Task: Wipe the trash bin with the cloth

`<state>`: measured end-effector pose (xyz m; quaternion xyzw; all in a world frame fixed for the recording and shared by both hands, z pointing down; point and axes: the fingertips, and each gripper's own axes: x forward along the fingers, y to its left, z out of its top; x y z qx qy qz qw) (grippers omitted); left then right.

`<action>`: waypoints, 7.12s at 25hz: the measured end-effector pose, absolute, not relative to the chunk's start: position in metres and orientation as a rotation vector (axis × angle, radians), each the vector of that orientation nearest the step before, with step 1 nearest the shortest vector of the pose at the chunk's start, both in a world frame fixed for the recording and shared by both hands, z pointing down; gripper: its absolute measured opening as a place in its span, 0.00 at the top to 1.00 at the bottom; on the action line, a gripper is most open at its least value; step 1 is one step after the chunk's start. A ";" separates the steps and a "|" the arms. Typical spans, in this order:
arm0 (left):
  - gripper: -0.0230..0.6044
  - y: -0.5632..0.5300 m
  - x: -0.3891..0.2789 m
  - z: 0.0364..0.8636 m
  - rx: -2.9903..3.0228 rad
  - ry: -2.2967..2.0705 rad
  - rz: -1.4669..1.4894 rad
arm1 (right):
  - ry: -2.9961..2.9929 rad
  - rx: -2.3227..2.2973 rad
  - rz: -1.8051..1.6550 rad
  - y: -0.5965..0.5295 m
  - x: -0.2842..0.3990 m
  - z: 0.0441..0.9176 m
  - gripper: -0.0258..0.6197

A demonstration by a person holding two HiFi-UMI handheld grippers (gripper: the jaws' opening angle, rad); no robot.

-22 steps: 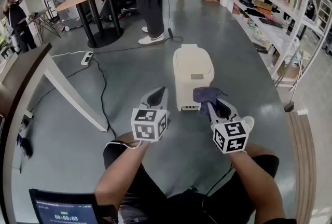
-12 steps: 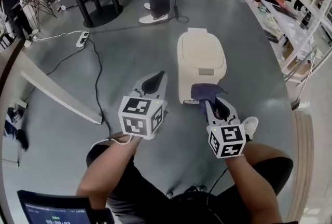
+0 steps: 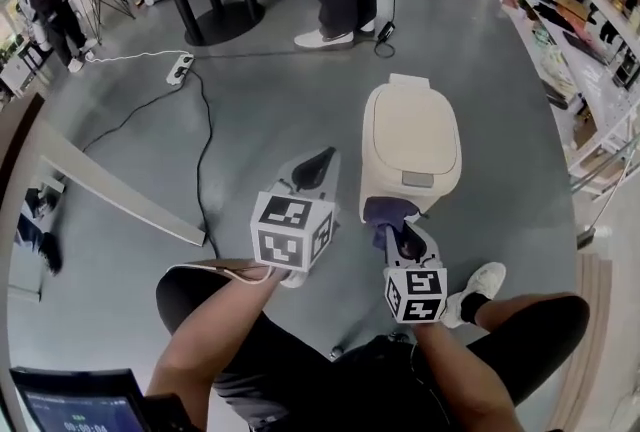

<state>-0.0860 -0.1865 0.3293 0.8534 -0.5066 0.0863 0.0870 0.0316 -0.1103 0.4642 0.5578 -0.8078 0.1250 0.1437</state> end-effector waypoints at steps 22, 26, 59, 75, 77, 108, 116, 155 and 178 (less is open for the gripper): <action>0.97 -0.223 -0.074 0.361 2.418 -1.534 0.247 | -2.349 1.611 0.367 -0.140 0.045 0.495 0.84; 0.97 -0.222 -0.070 0.358 2.431 -1.532 0.242 | -2.391 1.606 0.358 -0.132 0.045 0.471 0.84; 0.97 -0.372 -0.052 0.274 2.504 -1.428 0.167 | -2.068 1.240 0.571 -0.421 0.050 0.395 0.84; 0.97 -0.367 -0.027 0.282 2.559 -1.338 0.231 | -1.931 1.302 0.552 -0.413 0.138 0.407 0.84; 0.97 -0.367 -0.021 0.281 2.573 -1.327 0.245 | -1.928 1.318 0.549 -0.411 0.155 0.408 0.84; 0.97 -0.355 -0.061 0.304 2.506 -1.423 0.400 | -2.036 0.951 0.403 -0.347 0.051 0.407 0.84; 0.97 -0.353 -0.048 0.304 2.544 -1.394 0.435 | -1.933 1.052 0.462 -0.343 0.129 0.409 0.84; 0.97 -0.309 -0.050 0.323 2.602 -1.351 0.567 | -1.937 0.956 0.320 -0.221 0.147 0.417 0.84; 0.97 -0.250 -0.050 0.337 2.587 -1.354 0.565 | -2.235 1.301 0.094 -0.173 0.138 0.360 0.84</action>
